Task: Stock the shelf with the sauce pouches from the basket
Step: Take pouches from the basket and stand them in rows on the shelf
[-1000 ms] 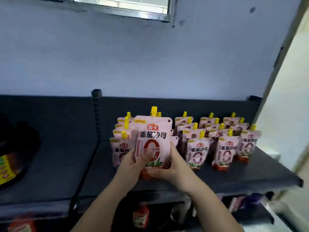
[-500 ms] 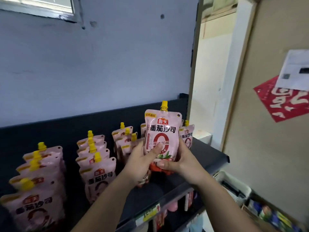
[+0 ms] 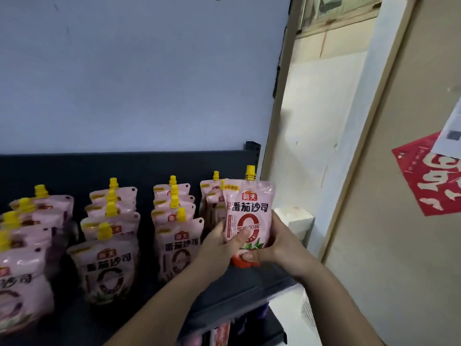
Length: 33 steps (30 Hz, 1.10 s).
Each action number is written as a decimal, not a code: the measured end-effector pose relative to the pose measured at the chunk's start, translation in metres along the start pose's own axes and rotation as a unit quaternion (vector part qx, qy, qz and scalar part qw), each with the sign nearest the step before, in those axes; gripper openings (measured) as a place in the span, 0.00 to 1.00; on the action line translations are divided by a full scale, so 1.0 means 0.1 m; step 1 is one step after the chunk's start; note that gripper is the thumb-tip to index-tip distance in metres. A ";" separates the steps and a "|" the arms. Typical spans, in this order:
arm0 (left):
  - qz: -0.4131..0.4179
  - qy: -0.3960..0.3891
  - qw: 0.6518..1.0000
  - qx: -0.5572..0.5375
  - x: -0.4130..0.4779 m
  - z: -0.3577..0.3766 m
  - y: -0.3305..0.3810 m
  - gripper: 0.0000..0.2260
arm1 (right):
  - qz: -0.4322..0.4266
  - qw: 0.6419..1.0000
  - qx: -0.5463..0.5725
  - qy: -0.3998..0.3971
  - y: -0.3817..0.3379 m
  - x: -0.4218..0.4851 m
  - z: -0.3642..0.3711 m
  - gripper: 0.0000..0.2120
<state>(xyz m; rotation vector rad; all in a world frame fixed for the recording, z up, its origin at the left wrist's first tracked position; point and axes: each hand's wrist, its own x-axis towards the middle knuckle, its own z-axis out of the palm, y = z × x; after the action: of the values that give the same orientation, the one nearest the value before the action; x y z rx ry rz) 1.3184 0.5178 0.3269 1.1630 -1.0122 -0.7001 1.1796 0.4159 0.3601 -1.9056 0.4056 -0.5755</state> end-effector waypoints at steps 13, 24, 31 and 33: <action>-0.096 0.138 0.982 0.084 0.22 0.21 -0.90 0.19 | 0.033 0.997 -0.007 -0.064 1.29 0.48 -0.18 0.36; -0.105 0.198 0.968 0.109 0.16 0.01 -1.06 0.16 | 0.052 0.994 -0.034 -0.090 1.49 0.61 -0.02 0.31; -0.112 0.205 0.965 0.123 0.15 -0.01 -1.06 0.16 | 0.057 0.992 -0.053 -0.099 1.49 0.60 -0.03 0.29; -0.117 0.199 0.965 0.126 0.14 -0.01 -1.07 0.16 | 0.055 0.992 -0.055 -0.100 1.48 0.59 -0.04 0.28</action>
<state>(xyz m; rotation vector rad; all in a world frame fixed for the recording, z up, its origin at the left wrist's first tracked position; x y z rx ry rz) 1.3304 0.4761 0.2281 1.5908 -0.6406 -0.4977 1.2236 0.3245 0.2369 -2.0095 0.4167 -0.2903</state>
